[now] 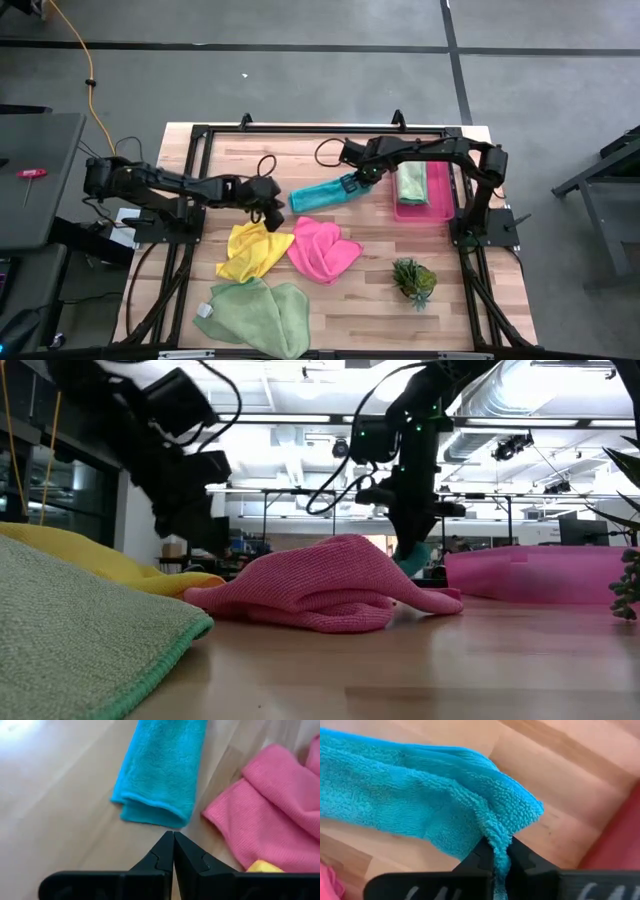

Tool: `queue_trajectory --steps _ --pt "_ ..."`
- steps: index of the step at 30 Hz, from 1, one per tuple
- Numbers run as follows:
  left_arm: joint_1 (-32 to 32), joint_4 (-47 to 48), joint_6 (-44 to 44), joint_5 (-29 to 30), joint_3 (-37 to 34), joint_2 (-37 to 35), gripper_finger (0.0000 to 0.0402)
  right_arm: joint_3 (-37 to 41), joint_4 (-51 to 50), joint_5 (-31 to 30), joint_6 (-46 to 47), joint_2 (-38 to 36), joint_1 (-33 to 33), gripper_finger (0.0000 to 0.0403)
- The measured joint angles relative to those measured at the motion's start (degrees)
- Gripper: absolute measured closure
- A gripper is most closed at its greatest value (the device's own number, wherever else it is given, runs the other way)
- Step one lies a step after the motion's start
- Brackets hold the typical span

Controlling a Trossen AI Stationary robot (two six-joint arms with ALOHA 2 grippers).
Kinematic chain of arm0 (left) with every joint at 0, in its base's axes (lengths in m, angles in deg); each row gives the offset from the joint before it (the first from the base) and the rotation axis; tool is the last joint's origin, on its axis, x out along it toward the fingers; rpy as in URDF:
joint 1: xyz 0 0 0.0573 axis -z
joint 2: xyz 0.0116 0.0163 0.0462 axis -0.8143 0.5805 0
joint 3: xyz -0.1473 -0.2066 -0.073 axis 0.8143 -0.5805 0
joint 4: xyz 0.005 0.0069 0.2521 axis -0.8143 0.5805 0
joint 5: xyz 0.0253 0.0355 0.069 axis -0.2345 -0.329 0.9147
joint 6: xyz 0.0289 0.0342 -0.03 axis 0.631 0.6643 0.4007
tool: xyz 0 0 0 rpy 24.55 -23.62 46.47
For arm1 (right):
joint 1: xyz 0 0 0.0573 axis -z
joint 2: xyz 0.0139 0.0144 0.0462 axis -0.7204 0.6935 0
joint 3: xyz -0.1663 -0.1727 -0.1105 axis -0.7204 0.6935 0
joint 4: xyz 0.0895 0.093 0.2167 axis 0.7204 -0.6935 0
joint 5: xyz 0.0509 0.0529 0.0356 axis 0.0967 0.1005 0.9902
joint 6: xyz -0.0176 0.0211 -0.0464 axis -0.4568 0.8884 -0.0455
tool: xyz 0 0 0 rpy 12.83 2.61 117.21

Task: Fold microfiber towels
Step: Fold the blue microfiber cloth

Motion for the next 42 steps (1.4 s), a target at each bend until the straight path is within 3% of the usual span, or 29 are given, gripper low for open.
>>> queue_trajectory --steps 7,13,20,26,35,42 --pt "0.9 -13.3 -6.9 0.0 -7.4 1.1 0.0401 0.0 1.3 0.8 4.6 0.3 -1.2 0.0402" --pt "-0.9 -15.3 -7.7 -2.0 -8.0 6.6 0.0402 0.0 2.9 0.8 6.2 0.3 -2.3 0.0402" --pt "-2.4 -27.7 -8.8 -2.8 -7.9 14.4 0.0401 0.0 3.3 0.8 7.3 0.3 -3.0 0.0402" --pt "-4.3 -29.0 -6.8 -4.1 -5.4 19.5 0.0402 0.0 3.2 0.8 7.8 0.3 -3.5 0.0402" --pt "-5.5 -28.2 -3.4 -2.0 -2.6 20.3 0.0402 0.0 0.7 1.0 8.8 0.2 -5.4 0.0402" --pt "-5.5 -25.4 -0.6 -2.3 -2.4 20.1 0.0402 -0.7 8.5 5.0 9.8 -0.3 -5.1 0.0402"
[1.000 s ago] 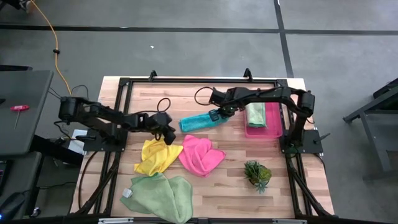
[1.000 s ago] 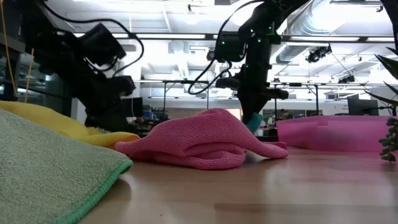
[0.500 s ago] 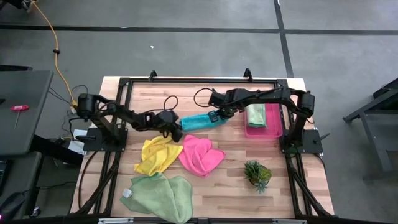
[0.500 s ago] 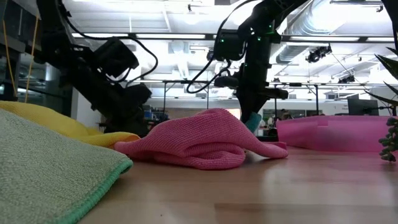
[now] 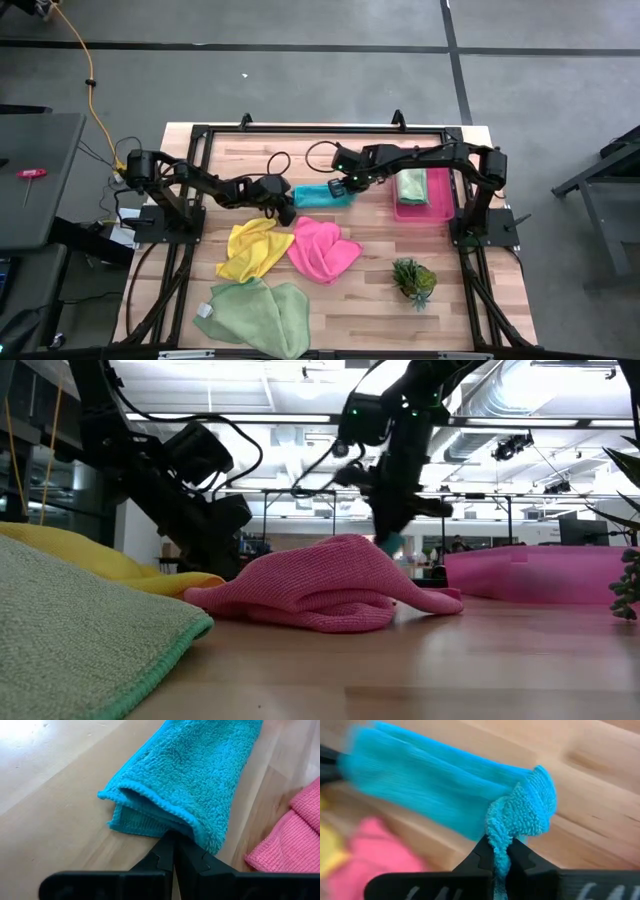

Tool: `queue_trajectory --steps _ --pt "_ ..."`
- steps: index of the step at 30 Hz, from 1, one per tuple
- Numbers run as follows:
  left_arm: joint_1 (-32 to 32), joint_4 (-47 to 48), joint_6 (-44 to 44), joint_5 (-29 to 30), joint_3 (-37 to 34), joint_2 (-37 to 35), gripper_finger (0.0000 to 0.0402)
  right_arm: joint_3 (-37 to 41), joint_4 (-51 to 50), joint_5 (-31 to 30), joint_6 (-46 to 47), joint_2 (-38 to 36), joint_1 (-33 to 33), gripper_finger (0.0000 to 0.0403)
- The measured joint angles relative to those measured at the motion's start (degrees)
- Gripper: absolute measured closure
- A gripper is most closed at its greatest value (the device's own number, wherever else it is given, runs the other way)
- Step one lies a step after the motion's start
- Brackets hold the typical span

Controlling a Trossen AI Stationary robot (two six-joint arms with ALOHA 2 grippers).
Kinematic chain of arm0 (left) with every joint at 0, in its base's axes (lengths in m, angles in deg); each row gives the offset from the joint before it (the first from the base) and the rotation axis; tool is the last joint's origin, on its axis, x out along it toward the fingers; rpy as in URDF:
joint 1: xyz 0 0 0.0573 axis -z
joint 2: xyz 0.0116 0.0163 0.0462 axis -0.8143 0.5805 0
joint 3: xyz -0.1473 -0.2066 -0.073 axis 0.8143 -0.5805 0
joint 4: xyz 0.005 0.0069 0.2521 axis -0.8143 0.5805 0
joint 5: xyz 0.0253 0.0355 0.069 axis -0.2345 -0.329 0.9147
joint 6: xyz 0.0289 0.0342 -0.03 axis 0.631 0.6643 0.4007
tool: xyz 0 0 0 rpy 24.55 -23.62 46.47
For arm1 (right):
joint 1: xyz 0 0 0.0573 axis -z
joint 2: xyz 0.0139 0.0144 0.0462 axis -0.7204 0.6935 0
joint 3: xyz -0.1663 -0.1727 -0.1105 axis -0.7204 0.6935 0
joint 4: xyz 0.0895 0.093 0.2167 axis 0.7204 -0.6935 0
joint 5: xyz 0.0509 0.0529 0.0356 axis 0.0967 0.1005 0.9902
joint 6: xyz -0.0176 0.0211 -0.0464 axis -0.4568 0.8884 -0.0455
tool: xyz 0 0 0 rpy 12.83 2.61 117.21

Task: Fold microfiber towels
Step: Fold the blue microfiber cloth

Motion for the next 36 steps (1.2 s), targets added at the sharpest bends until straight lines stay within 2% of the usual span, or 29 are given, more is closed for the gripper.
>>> queue_trajectory --steps 8,16,25,31,36 --pt "0.0 -1.4 0.0 -0.2 -0.2 0.1 0.0402 -0.1 14.1 4.5 2.5 0.0 -0.9 0.0402" --pt "0.0 -2.1 0.0 -0.4 -0.3 0.1 0.0402 -0.2 16.7 5.4 3.5 2.5 -1.8 0.0402" --pt "0.0 -2.4 0.0 -0.4 -0.3 0.1 0.0402 -0.2 19.0 3.4 5.3 4.9 -1.7 0.04" --pt "0.0 -2.6 0.0 -0.4 -0.3 0.2 0.0402 -0.2 20.6 4.1 8.1 5.1 -1.6 0.0374" --pt "0.0 -2.9 0.0 -0.4 -0.3 0.2 0.0402 -0.2 23.5 5.4 8.4 5.7 -1.3 0.0319"
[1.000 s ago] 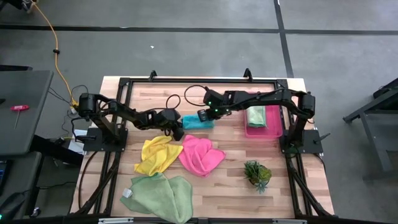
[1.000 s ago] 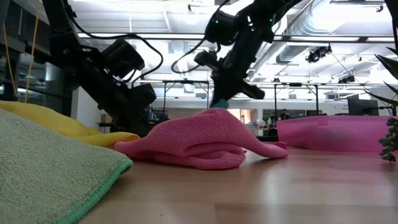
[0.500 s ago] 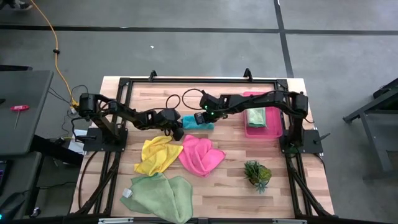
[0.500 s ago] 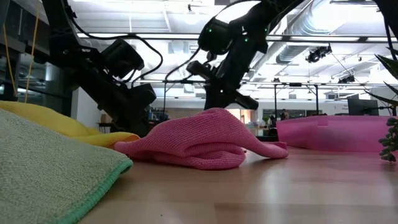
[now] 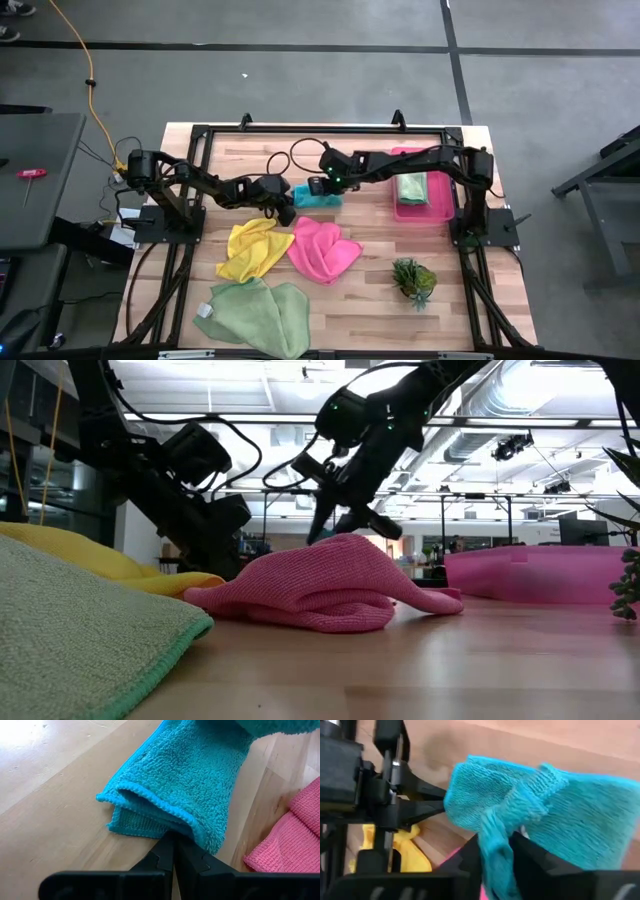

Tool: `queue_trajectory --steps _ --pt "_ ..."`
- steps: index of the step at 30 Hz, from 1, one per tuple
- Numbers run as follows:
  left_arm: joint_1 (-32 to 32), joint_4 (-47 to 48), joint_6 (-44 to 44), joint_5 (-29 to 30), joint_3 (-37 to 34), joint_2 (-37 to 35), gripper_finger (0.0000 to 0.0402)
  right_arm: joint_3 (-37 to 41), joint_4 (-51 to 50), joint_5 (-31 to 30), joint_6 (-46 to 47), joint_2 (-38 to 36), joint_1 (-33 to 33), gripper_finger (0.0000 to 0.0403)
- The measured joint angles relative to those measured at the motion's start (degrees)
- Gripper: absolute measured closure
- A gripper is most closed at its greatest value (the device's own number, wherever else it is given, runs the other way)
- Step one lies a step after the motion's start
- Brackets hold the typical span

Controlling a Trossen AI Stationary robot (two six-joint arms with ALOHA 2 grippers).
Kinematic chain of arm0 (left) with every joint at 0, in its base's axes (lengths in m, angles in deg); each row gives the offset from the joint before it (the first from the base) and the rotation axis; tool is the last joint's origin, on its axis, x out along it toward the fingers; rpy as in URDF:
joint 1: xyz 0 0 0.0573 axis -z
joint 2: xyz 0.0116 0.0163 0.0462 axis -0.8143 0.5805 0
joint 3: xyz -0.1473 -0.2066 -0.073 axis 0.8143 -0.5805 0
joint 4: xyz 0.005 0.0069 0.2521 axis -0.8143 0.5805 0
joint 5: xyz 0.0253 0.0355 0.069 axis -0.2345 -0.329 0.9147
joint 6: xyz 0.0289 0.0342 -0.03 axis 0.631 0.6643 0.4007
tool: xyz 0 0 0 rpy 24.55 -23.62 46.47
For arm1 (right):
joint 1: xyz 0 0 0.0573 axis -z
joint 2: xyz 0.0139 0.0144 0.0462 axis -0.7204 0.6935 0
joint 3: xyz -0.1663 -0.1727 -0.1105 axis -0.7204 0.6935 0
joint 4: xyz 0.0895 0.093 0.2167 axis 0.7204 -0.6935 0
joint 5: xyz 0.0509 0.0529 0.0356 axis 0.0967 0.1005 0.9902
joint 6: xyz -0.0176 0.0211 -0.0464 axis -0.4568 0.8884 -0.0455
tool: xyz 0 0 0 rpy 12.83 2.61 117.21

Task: Fold microfiber towels
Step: Fold the blue microfiber cloth

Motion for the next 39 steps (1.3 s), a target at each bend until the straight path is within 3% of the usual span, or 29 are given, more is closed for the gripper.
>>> queue_trajectory --steps 7,11,17,27,31,39 --pt "0.0 -0.3 0.0 0.1 0.0 0.0 0.0401 0.0 14.2 3.5 4.2 0.0 0.0 0.0227" --pt "0.0 -0.4 0.0 0.2 0.0 0.0 0.0401 0.0 17.2 4.1 5.2 -0.1 0.3 0.0203" --pt "0.0 -0.3 0.0 0.3 0.0 0.0 0.0401 0.0 12.1 3.7 -4.4 -3.3 3.4 0.0199" --pt "0.0 -0.2 0.3 0.2 0.0 0.0 0.0402 0.3 -13.4 2.6 -16.3 -6.5 6.0 0.0199" --pt "0.0 -0.2 0.5 0.2 0.0 0.0 0.0401 4.5 -12.0 3.7 -14.9 -6.2 5.8 0.0199" --pt "0.0 -0.2 0.6 -0.2 0.0 0.0 0.0402 12.5 5.8 8.5 -8.6 -6.2 6.4 0.0199"
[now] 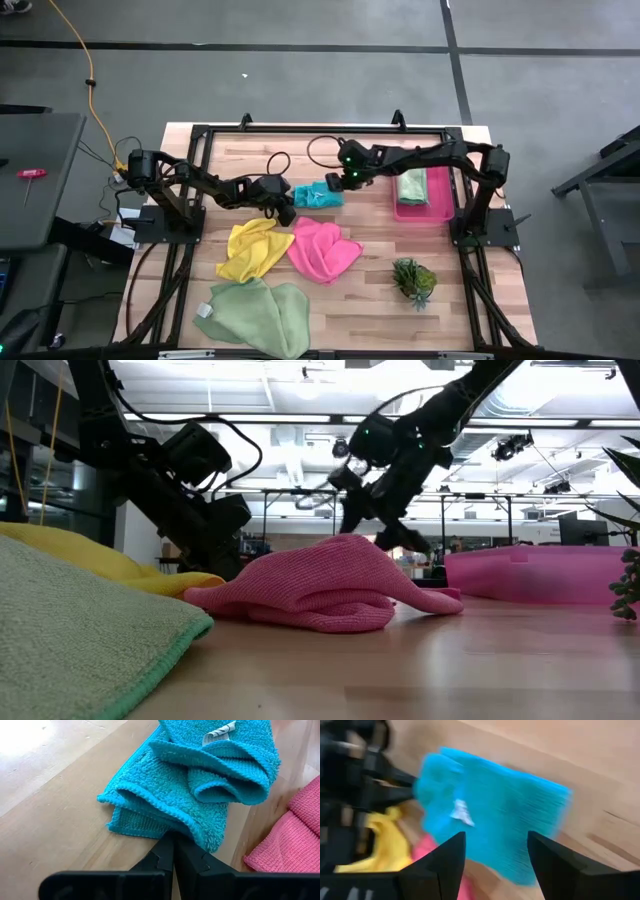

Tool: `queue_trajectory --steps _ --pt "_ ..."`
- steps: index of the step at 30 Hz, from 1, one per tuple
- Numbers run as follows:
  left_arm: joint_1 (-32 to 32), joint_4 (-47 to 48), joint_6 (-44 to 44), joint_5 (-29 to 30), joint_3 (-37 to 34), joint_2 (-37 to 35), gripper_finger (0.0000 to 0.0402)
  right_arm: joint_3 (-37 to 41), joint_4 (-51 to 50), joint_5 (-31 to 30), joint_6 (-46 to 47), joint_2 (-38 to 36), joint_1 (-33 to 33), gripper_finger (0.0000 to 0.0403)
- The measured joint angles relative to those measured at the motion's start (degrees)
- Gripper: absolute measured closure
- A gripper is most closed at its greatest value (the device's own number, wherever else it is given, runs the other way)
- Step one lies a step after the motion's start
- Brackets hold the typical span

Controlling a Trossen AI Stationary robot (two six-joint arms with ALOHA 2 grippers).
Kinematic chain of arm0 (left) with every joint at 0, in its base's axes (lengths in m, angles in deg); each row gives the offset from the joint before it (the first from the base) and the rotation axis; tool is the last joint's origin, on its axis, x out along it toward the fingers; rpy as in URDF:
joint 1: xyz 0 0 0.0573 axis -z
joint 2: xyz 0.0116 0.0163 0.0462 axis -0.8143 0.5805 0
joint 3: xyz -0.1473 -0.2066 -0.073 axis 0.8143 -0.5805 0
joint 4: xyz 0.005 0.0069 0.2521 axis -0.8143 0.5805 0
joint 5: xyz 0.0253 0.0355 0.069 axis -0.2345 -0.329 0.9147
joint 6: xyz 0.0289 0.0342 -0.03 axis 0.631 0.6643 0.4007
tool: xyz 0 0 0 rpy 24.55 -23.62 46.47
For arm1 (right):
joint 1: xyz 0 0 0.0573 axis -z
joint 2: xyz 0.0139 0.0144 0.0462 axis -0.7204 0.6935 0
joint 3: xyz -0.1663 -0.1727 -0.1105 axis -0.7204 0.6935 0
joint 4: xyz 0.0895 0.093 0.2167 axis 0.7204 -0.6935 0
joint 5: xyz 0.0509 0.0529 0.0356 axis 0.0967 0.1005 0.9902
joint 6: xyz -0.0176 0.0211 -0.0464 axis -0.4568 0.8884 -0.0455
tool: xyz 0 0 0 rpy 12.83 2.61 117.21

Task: Fold microfiber towels
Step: Fold the blue microfiber cloth

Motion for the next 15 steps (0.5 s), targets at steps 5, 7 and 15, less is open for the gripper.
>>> queue_trajectory --steps 5,7,15 --pt "0.0 0.0 0.0 0.0 0.0 0.0 0.0401 -0.5 5.3 -1.8 -1.4 0.0 -2.0 0.0216" --pt "0.0 0.0 0.0 0.0 0.0 0.0 0.0402 -0.5 5.1 -3.3 -2.5 0.3 -2.7 0.0236" --pt "0.0 0.0 0.0 -0.1 0.0 0.0 0.0402 -0.5 7.9 -6.1 -2.1 6.1 -4.2 0.0357"
